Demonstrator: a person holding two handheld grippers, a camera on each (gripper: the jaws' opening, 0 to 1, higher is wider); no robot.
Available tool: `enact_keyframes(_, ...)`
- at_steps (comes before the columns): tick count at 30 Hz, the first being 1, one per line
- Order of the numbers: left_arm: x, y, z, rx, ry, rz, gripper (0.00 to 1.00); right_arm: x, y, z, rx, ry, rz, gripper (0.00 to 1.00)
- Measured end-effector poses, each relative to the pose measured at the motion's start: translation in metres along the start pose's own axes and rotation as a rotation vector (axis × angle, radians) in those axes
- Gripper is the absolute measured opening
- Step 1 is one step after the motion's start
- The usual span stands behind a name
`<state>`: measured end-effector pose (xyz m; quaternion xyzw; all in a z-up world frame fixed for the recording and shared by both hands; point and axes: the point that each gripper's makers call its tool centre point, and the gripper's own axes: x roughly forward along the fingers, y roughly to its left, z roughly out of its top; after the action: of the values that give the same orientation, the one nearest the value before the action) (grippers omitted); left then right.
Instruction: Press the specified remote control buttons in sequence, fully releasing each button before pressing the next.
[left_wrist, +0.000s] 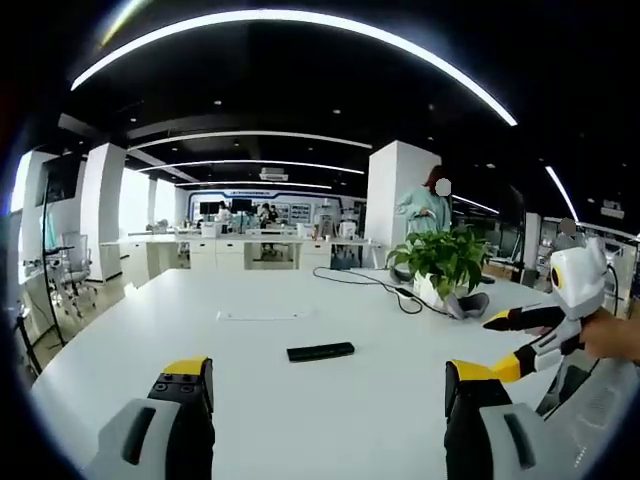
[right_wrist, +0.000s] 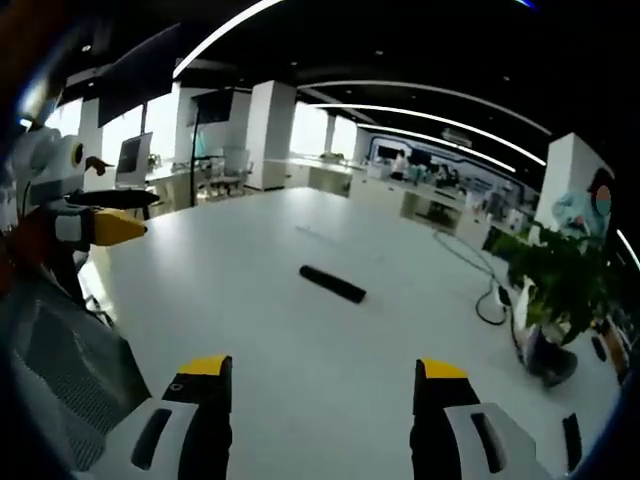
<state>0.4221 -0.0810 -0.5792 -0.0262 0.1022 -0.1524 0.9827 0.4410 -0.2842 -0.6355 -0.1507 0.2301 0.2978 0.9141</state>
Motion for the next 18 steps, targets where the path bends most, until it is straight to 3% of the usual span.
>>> enact_keyframes(18, 0.0044, -0.0079, -0.0064, 0.025, 0.042, -0.031, 1.0, 0.0005, -0.0028, 0.0007, -0.004, 0.004, 0.004, 0.73)
